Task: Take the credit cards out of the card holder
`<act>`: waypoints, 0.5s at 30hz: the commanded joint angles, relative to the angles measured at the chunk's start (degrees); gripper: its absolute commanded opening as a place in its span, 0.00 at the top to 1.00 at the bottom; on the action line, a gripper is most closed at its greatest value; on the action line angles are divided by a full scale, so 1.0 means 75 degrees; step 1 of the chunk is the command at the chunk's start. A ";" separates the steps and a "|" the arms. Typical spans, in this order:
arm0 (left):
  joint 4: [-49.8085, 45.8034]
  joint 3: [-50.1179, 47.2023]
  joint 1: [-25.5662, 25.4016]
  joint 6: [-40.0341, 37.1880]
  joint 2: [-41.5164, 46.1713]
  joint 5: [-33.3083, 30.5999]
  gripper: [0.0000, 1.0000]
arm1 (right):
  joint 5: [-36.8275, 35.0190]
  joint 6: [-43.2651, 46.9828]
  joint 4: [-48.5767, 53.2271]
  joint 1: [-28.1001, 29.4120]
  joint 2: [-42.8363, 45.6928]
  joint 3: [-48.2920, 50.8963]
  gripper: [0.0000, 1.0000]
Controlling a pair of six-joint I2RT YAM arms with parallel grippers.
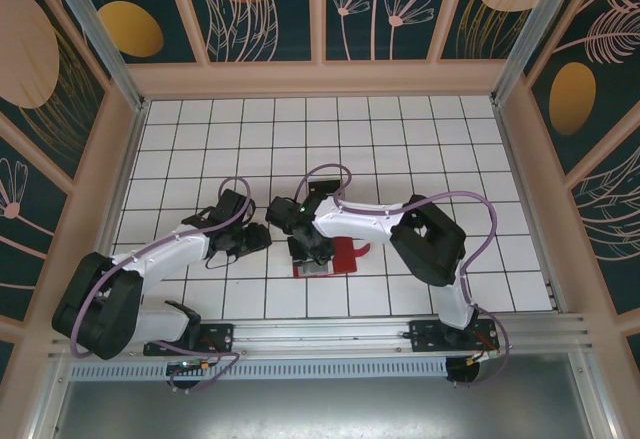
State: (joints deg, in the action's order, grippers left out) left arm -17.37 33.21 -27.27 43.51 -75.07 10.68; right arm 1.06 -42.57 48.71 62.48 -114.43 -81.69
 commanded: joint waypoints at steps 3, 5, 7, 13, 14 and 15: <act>-0.0153 0.0018 0.0062 -0.0176 0.0118 0.0169 0.63 | -0.0417 -0.0192 0.0458 0.0060 -0.0384 0.0076 0.69; -0.0241 0.0088 0.0061 -0.0252 0.0096 0.0198 0.63 | -0.0439 -0.0191 0.0465 0.0060 -0.0340 0.0064 0.73; -0.0326 0.0173 0.0061 -0.0334 0.0106 0.0260 0.64 | -0.0485 -0.0198 0.0458 0.0051 -0.0223 0.0030 0.77; -0.0242 0.0402 -0.0212 -0.0189 0.0087 0.0459 0.66 | -0.0296 -0.0224 -0.0064 -0.0098 0.0358 0.0333 0.81; -0.0228 0.0448 -0.0313 -0.0152 0.0036 0.0483 0.66 | -0.0293 -0.0231 -0.0137 -0.0124 0.0443 0.0395 0.81; -0.0210 0.0508 -0.0409 -0.0101 -0.0008 0.0490 0.66 | -0.0293 -0.0237 -0.0154 -0.0150 0.0505 0.0438 0.81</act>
State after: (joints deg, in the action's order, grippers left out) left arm -18.28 35.00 -28.80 42.26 -75.02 13.06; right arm 0.05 -42.81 48.03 62.13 -112.99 -80.09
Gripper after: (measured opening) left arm 0.341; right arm 0.190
